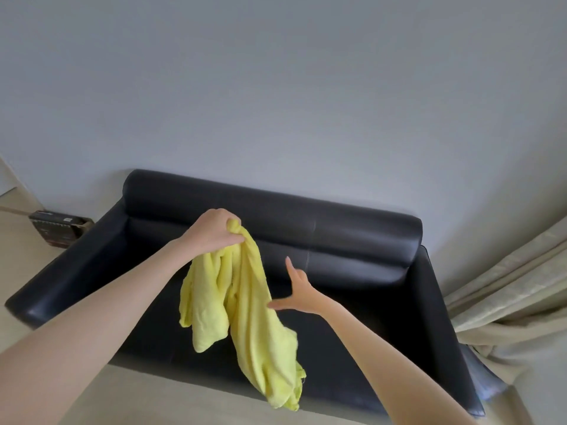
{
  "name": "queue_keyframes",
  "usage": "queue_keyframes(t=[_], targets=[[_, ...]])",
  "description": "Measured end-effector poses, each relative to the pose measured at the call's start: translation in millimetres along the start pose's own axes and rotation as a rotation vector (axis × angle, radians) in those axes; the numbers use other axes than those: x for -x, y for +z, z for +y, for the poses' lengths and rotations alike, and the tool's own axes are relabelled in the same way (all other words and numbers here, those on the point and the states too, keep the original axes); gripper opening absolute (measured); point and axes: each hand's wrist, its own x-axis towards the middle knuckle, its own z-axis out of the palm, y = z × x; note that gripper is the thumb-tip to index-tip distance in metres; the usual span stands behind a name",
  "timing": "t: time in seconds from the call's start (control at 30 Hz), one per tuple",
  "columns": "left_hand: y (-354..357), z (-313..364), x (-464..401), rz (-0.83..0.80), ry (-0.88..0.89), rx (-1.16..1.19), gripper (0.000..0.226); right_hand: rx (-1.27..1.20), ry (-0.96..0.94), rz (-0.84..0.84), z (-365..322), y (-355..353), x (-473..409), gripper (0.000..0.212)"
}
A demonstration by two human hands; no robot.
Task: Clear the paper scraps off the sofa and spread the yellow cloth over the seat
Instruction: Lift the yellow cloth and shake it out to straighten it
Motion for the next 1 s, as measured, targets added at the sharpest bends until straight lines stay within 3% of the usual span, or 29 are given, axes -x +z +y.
queue_keyframes(t=[0.07, 0.13, 0.2, 0.3, 0.5, 0.67, 0.8, 0.87, 1.0], targets=[[0.3, 6.5, -3.5, -0.051, 0.044, -0.140, 0.033, -0.143, -0.210, 0.123, -45.6, 3.5, -14.8, 0.115], [0.0, 8.5, -4.5, -0.041, 0.052, -0.191, 0.035, -0.213, -0.343, 0.267, -78.6, 5.2, -26.4, 0.083], [-2.6, 7.5, -4.0, -0.001, 0.047, -0.206, 0.039, -0.223, -0.406, 0.440, -96.5, 8.8, -34.0, 0.043], [-10.1, 4.8, -2.6, 0.060, 0.028, -0.218, 0.043, -0.221, -0.393, 0.537, -97.1, 18.6, -42.1, 0.020], [-20.3, 0.2, -1.6, 0.111, -0.050, -0.225, 0.035, -0.044, -0.244, 0.450, -65.0, 41.4, -52.3, 0.020], [-35.4, -7.8, 0.2, 0.202, -0.096, -0.172, 0.027, 0.157, 0.055, 0.342, -18.4, 47.5, -45.7, 0.029], [-46.4, -15.2, -0.5, 0.352, -0.142, -0.061, 0.025, 0.052, 0.180, 0.294, 10.8, 32.2, -28.1, 0.005], [-55.3, -19.2, -3.9, 0.428, -0.170, 0.020, 0.030, -0.022, 0.201, 0.382, 26.2, 14.5, -16.3, 0.014], [-59.3, -1.3, -14.0, 0.307, -0.099, 0.068, 0.033, -0.198, 0.116, 0.485, 18.2, -13.3, 0.3, 0.010]])
